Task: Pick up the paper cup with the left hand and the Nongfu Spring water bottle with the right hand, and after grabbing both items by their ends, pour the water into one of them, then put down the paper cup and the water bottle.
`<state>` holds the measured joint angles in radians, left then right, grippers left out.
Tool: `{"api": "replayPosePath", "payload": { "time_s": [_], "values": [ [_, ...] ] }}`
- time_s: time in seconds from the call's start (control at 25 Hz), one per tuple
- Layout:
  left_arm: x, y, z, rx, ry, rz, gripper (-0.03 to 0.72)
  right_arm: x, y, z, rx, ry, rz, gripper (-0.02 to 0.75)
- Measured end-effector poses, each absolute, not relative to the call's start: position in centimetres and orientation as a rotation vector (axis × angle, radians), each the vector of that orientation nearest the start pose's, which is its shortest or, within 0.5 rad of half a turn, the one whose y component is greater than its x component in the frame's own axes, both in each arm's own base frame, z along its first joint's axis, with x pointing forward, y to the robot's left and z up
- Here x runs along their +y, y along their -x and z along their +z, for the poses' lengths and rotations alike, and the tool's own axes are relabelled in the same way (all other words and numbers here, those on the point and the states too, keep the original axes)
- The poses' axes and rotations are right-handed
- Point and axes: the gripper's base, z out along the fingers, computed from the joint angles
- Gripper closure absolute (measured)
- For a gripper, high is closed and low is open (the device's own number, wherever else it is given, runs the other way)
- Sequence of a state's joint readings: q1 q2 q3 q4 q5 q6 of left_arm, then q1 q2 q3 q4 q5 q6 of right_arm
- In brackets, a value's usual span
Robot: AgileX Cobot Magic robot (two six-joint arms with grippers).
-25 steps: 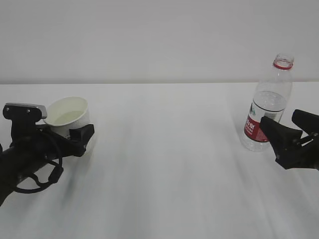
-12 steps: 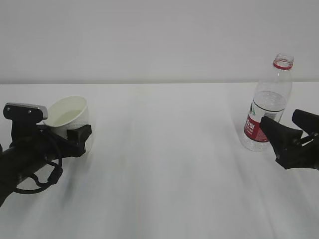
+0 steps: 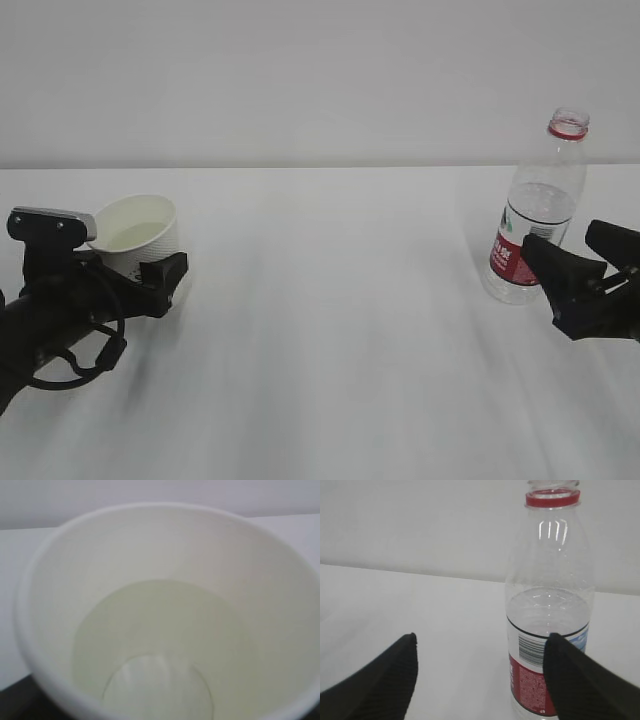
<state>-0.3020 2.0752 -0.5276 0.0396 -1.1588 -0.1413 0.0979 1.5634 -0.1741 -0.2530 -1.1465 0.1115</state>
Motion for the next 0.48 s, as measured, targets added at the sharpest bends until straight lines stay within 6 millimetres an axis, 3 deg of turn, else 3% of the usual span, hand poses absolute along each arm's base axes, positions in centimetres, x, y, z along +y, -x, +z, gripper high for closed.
{"api": "replayPosePath", "payload": {
  "time_s": [0.36, 0.48],
  "values": [
    [-8.8, -27.3, 6.9, 1.949, -0.188, -0.323, -0.004, 4.1, -20.9, 15.5, 1.724, 0.249, 0.276, 0.149],
    [-8.8, -27.0, 7.5, 1.938, -0.190, -0.328, -0.004, 4.1, -20.9, 15.5, 1.724, 0.249, 0.276, 0.149]
  ]
}}
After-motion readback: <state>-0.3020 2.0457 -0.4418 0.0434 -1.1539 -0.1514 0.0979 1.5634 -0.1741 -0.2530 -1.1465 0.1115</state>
